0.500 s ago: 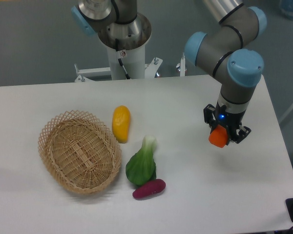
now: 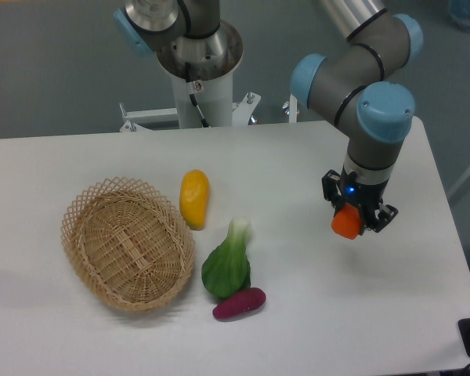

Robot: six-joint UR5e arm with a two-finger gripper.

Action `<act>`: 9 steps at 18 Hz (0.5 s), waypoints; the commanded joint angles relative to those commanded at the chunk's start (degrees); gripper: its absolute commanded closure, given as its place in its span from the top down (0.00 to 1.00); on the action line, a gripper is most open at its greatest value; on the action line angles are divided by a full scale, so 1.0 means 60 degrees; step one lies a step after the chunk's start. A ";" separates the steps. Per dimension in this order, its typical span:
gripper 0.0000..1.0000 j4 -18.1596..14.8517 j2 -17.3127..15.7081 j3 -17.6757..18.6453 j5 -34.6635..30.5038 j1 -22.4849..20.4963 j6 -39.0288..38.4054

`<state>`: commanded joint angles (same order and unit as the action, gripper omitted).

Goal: Place the orange on the table
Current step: 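Carry the held orange with the gripper and lower it toward the table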

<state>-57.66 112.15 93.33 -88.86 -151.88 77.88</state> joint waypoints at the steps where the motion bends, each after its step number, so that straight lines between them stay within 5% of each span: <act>1: 0.41 0.0103 -0.0044 0.0161 0.0015 0.0015 -0.0046; 9: 0.40 0.1670 -0.0249 0.1641 -0.0510 0.0511 -0.0061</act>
<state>-47.64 110.65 103.18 -91.92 -148.81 77.52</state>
